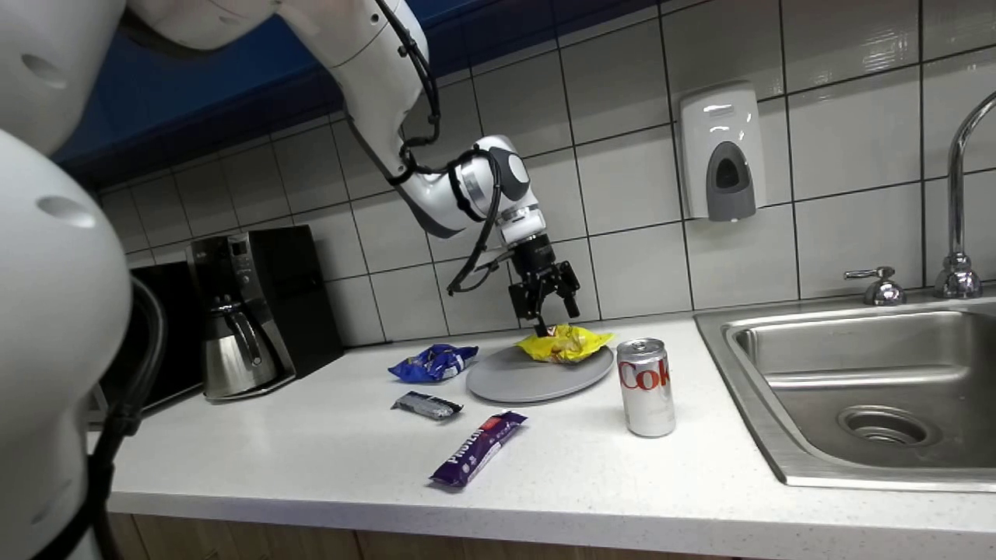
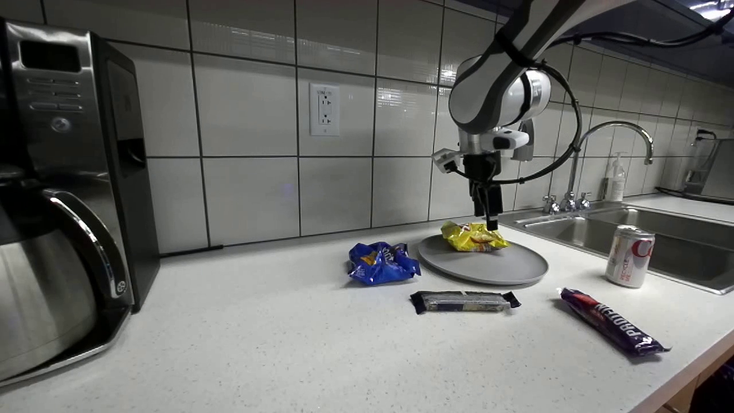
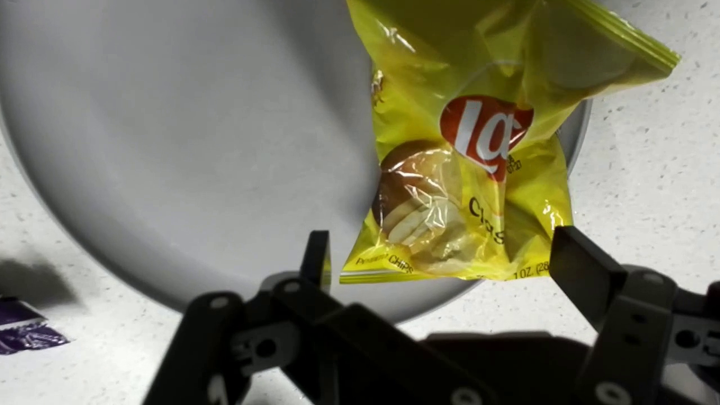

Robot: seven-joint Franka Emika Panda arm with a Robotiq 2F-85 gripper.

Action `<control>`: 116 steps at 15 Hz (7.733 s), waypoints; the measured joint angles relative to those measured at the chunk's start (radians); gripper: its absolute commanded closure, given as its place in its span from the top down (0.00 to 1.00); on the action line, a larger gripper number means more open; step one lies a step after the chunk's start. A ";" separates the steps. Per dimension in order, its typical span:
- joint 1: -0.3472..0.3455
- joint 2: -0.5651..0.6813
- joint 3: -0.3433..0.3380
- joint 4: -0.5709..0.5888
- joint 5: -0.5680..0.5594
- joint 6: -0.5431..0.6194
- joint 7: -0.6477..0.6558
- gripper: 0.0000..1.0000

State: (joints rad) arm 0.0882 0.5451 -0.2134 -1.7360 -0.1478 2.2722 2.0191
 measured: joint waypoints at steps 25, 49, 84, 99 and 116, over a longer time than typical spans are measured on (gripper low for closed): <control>-0.011 0.105 0.000 0.119 0.002 -0.051 0.000 0.53; -0.011 0.109 -0.003 0.155 0.002 -0.065 0.000 0.00; -0.115 0.070 -0.131 0.110 -0.067 -0.096 0.088 0.00; -0.111 0.084 -0.111 0.092 -0.088 -0.086 0.101 0.00; -0.111 0.090 -0.111 0.082 -0.088 -0.077 0.099 0.88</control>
State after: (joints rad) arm -0.0233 0.6354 -0.3248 -1.6544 -0.2363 2.1951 2.1177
